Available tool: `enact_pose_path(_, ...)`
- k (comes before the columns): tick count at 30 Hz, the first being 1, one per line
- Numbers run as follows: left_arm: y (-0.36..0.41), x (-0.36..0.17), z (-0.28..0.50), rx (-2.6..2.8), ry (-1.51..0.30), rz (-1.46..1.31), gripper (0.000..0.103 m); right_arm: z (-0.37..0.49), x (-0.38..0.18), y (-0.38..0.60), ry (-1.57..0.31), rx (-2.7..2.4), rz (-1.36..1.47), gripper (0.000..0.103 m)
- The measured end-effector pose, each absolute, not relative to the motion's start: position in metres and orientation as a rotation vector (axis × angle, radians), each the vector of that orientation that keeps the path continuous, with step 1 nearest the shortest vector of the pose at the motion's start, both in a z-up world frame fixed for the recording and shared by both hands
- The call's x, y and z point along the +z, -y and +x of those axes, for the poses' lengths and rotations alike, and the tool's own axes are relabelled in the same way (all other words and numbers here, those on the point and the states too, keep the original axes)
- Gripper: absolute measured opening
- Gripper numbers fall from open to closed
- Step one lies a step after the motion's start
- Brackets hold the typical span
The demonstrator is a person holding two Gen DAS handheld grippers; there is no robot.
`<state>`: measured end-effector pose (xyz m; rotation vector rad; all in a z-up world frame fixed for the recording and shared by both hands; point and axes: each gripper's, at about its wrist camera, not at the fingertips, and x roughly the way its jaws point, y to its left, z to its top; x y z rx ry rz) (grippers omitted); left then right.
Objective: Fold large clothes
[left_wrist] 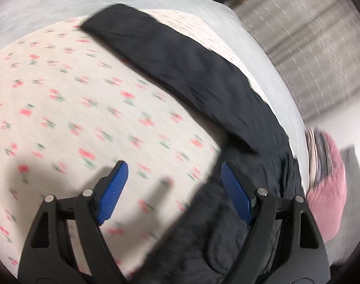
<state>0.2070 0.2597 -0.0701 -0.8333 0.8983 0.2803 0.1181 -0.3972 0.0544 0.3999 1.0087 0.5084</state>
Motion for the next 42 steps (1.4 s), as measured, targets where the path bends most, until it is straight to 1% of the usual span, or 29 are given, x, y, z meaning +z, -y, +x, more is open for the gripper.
enact_pose_path(3,-0.296,-0.073,0.214,0.304,-0.895,-0.904,0.081,0.111,0.035,0.431,-0.999,0.432,0.455,0.085)
enact_pose_path(5,-0.324,-0.072,0.224,0.35,-0.881,-0.908,0.081,0.12,0.018,0.452,-1.031,0.36,0.505,0.085)
enact_pose_path(10,-0.383,-0.082,0.27,0.563,-0.905,-0.798,0.081,0.128,-0.001,0.489,-1.023,0.316,0.66,0.085)
enact_pose_path(12,-0.394,-0.091,0.288,0.622,-0.915,-0.775,0.081,0.128,-0.001,0.491,-1.001,0.315,0.685,0.085)
enact_pose_path(14,-0.394,-0.088,0.303,0.685,-0.888,-0.688,0.081,0.128,-0.003,0.488,-0.99,0.314,0.684,0.085)
enact_pose_path(16,-0.388,-0.087,0.321,0.716,-0.895,-0.6,0.057,0.127,-0.005,0.48,-0.999,0.332,0.66,0.085)
enact_pose_path(17,-0.387,-0.087,0.325,0.718,-0.893,-0.585,0.027,0.126,-0.005,0.476,-1.006,0.344,0.643,0.085)
enact_pose_path(18,-0.387,-0.087,0.328,0.697,-0.888,-0.591,0.006,0.125,-0.005,0.475,-1.006,0.348,0.634,0.085)
enact_pose_path(21,-0.387,-0.068,0.328,0.67,-0.821,-0.623,0.006,0.124,-0.002,0.486,-0.977,0.318,0.647,0.085)
enact_pose_path(23,-0.378,-0.043,0.322,0.646,-0.751,-0.613,0.006,0.123,0.0,0.501,-0.953,0.283,0.679,0.085)
enact_pose_path(29,-0.325,0.055,0.3,0.479,-0.522,-0.608,0.006,0.12,0.0,0.541,-0.928,0.215,0.786,0.085)
enact_pose_path(32,-0.275,0.1,0.29,0.367,-0.436,-0.563,0.006,0.12,-0.004,0.557,-0.924,0.183,0.839,0.085)
enact_pose_path(36,-0.179,0.149,0.28,0.199,-0.346,-0.436,0.006,0.119,-0.009,0.571,-0.92,0.201,0.937,0.085)
enact_pose_path(39,-0.111,0.161,0.282,0.125,-0.308,-0.316,0.006,0.118,-0.011,0.579,-0.918,0.227,1.011,0.085)
enact_pose_path(42,-0.049,0.151,0.293,0.021,-0.35,-0.265,0.006,0.115,-0.009,0.589,-0.902,0.221,1.037,0.085)
